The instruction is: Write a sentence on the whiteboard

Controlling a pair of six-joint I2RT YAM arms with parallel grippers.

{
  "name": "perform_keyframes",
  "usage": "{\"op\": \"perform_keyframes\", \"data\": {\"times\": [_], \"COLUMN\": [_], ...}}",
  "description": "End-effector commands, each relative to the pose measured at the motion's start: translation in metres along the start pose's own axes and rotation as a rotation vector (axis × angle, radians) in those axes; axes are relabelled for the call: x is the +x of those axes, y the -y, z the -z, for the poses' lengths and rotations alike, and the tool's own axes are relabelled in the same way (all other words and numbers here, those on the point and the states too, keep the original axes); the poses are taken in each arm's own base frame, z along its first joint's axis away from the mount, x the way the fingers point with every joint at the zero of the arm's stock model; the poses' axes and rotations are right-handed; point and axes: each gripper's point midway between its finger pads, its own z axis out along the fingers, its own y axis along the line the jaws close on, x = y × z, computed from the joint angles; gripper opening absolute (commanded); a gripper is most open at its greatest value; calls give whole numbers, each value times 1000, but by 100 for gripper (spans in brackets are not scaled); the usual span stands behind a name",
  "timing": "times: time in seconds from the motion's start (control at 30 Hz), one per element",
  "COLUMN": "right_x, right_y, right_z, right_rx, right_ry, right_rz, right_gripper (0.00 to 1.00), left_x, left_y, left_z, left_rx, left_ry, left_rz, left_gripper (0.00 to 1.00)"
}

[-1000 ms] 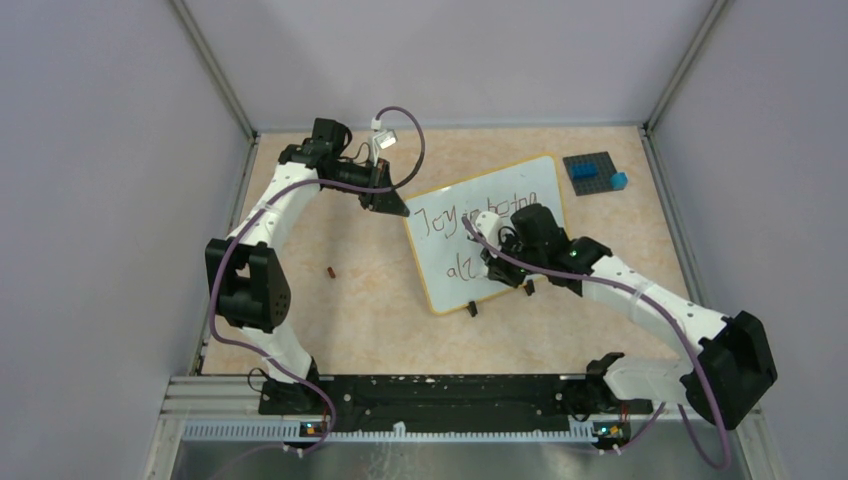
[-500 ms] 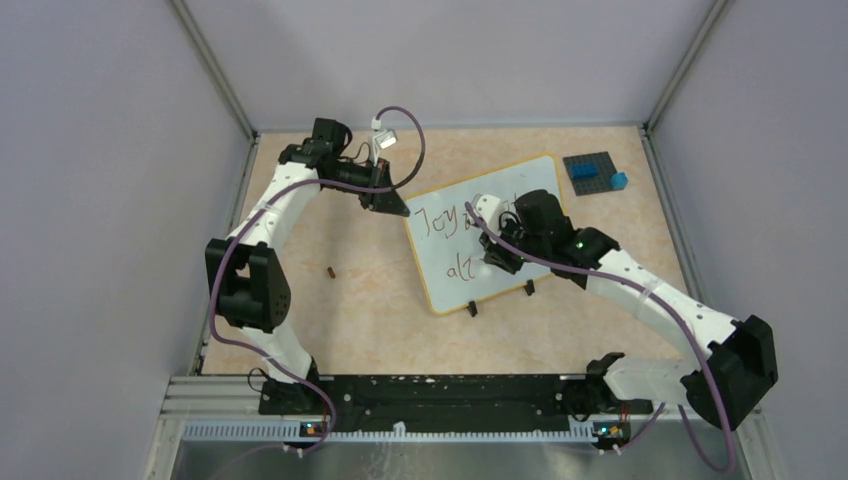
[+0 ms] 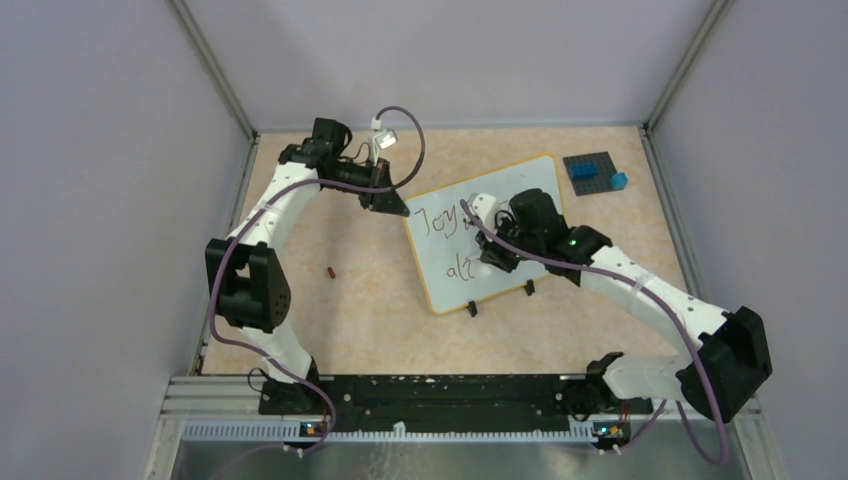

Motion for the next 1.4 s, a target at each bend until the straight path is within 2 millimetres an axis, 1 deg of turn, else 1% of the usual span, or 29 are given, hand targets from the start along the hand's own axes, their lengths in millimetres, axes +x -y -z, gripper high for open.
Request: {"op": "perform_keyframes", "data": {"times": [0.0,0.1,0.27,0.33,0.4,0.53,0.77,1.13,1.37], "right_x": [-17,-21,-33,-30,-23,-5,8,2,-1], "right_y": [8,6,-7,-11,-13,-13,-13,-5,9], "right_z": [-3,1,19,26,29,30,26,20,15], "right_rx": [32,23,-30,-42,-43,-43,-35,-3,62], "right_ry": [50,62,106,111,105,77,59,81,74], "right_rz": [4,1,-2,-4,-10,-33,-35,-42,-61], "right_gripper": [0,0,0,0,0,0,0,0,0], "left_x": [-9,-8,-8,-7,-7,-6,-4,-5,-7], "left_y": [-3,-3,-4,-3,-4,-5,-5,-6,-5], "left_z": [-3,-3,-3,-3,-3,-3,-3,-3,-3], "left_rx": [-4,-3,-3,-3,-7,-12,-11,-17,-17], "left_ry": [9,8,6,4,3,0,-2,-2,2], "left_rz": [-60,-60,-61,-63,-66,-64,-62,-62,-65], "left_gripper": [0,0,0,0,0,0,0,0,0]}}
